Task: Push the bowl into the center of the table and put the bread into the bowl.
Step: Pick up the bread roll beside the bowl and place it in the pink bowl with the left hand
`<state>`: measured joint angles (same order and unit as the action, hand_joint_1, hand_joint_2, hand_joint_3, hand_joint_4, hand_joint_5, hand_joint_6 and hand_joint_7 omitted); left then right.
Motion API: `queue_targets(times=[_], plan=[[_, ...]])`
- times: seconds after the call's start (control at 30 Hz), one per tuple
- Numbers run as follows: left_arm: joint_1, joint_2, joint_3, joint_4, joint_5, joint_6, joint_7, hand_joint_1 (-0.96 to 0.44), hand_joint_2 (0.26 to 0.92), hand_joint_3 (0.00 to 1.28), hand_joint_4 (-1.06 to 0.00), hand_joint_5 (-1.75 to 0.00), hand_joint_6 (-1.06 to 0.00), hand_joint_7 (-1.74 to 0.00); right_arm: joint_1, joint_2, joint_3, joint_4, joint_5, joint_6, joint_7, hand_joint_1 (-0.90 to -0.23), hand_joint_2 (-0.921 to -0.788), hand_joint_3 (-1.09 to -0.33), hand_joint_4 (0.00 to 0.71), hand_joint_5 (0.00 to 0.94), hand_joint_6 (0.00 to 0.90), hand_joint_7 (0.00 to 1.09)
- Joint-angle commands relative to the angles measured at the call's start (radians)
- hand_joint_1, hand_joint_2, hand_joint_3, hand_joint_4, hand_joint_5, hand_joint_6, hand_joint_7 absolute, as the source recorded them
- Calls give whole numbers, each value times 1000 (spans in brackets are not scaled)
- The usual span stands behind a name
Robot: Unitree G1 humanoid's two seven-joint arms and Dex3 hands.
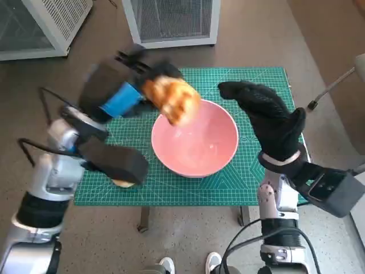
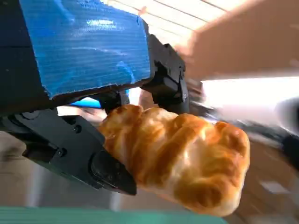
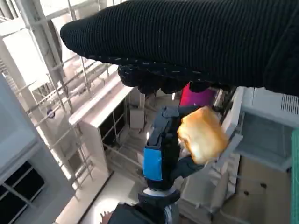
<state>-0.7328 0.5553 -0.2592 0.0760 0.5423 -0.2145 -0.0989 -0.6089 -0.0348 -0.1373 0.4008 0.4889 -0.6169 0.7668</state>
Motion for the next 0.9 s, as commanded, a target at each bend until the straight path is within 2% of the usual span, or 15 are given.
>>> queue_targets(times=[0.03,0.5,0.6,0.67,0.73,0.77,0.8,0.83,0.9], plan=[[2,-25,-36,58,41,-23,-13,1,920,67,-726,-1119,-593,-1201,25,-9,-4,-3,13,18,12,-522,-921,-588,321,1,-1,660],[-28,-70,-96,252,74,-97,-50,0,920,98,-688,-1174,-561,-1222,44,-12,-4,-22,20,25,7,-525,-921,-582,323,3,-1,661],[-23,-74,-103,253,73,-62,-100,0,921,113,-667,-1194,-546,-1241,46,-13,-7,-20,23,26,9,-526,-921,-581,324,3,-1,659],[-14,-76,-102,238,65,-24,-153,0,921,164,-590,-1251,-506,-1303,47,-13,-8,-20,21,24,7,-526,-921,-579,325,3,-1,657],[-5,-78,-99,211,56,28,-215,0,921,276,-434,-1382,-406,-1434,48,-12,-9,-20,19,21,5,-529,-921,-576,325,3,-1,655],[0,-79,-98,197,53,52,-242,-14,892,267,-351,-1083,-325,-1172,48,-11,-9,-20,18,21,4,-530,-921,-576,325,3,-1,655],[5,-79,-98,177,54,84,-274,-18,891,246,-347,-928,-315,-1042,48,-10,-9,-20,18,21,3,-530,-921,-576,325,3,-1,655],[10,-80,-98,161,55,108,-298,-44,889,187,-317,-631,-278,-797,48,-10,-8,-20,18,21,3,-531,-921,-575,325,3,-1,654],[19,-76,-100,126,68,154,-340,-79,893,109,-290,-332,-254,-540,48,-8,-8,-21,16,21,1,-531,-921,-575,325,3,-1,654]])
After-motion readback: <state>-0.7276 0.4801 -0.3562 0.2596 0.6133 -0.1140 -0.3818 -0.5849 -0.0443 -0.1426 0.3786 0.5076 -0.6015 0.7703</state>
